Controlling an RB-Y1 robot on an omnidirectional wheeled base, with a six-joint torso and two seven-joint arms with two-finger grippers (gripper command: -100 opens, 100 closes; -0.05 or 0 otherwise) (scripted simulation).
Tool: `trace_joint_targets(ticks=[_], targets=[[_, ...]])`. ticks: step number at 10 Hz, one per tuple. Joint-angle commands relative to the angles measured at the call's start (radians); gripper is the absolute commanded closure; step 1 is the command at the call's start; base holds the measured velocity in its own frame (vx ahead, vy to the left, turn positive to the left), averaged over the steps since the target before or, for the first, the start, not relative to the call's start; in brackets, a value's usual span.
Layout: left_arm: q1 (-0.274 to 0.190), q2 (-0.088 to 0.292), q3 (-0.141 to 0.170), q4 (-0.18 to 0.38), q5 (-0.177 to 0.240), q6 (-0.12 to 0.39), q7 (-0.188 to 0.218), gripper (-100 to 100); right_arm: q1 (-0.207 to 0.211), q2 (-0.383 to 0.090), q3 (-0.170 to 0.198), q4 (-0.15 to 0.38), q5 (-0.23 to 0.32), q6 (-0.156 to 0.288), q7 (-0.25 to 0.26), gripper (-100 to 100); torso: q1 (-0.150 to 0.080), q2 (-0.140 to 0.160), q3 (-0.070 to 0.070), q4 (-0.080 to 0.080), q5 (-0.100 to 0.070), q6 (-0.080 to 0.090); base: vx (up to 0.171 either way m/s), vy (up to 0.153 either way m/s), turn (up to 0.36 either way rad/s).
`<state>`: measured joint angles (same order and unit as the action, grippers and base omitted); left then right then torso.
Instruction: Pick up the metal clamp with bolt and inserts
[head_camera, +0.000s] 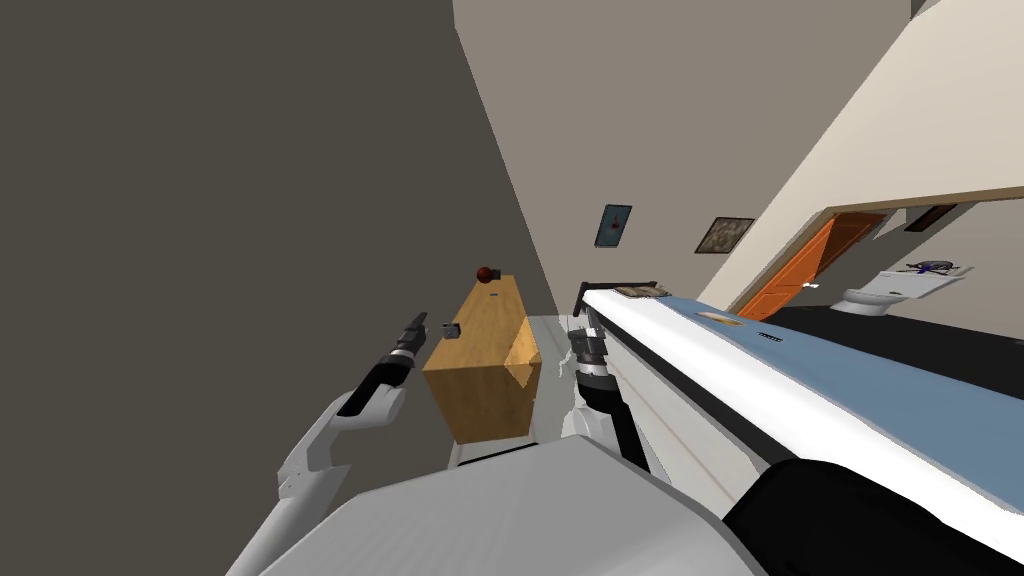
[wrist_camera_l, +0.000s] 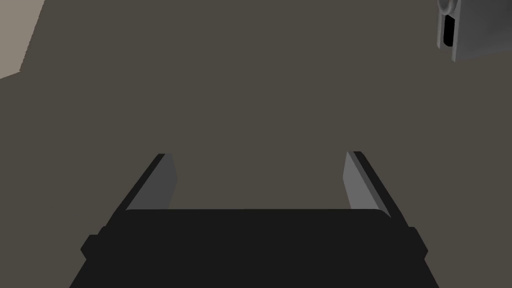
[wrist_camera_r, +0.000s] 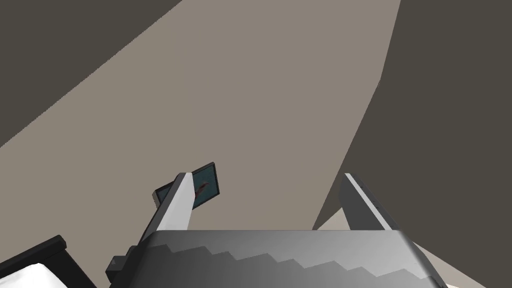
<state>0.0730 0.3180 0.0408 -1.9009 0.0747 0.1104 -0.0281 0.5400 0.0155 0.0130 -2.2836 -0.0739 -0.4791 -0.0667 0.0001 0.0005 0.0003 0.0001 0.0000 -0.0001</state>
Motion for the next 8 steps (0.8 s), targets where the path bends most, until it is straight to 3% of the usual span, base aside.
trace_joint_targets(ticks=[1,2,4,7,8], targets=[[-0.021,0.006,-0.002,0.026,0.007,0.050,-0.009,-100,0.000,0.000,0.000,0.000,0.000,0.000,0.000,0,0.000,0.000,0.000,0.000,0.000,0.000,-0.017,0.000,-0.050],[-0.064,0.031,-0.001,0.063,0.027,0.082,-0.020,-100,0.000,0.000,0.000,0.000,0.000,0.000,0.000,0,0.000,0.000,0.000,0.000,0.000,0.000,-0.022,-0.006,-0.100],[-0.072,0.031,-0.001,0.081,0.027,0.117,-0.020,-100,0.000,0.000,0.000,0.000,0.000,0.000,0.000,0,0.000,0.000,0.000,0.000,0.000,0.000,-0.013,-0.002,-0.036],[-0.171,0.083,0.001,0.185,0.068,0.208,-0.042,-100,0.000,0.000,0.000,0.000,0.000,0.000,0.000,0,0.000,0.000,0.000,0.000,0.000,0.000,-0.019,-0.005,-0.103],[-0.178,0.083,0.001,0.198,0.068,0.231,-0.042,-100,0.000,0.000,0.000,0.000,0.000,0.000,0.000,0,-0.001,0.000,0.000,0.000,0.000,0.000,-0.022,-0.006,-0.048]])
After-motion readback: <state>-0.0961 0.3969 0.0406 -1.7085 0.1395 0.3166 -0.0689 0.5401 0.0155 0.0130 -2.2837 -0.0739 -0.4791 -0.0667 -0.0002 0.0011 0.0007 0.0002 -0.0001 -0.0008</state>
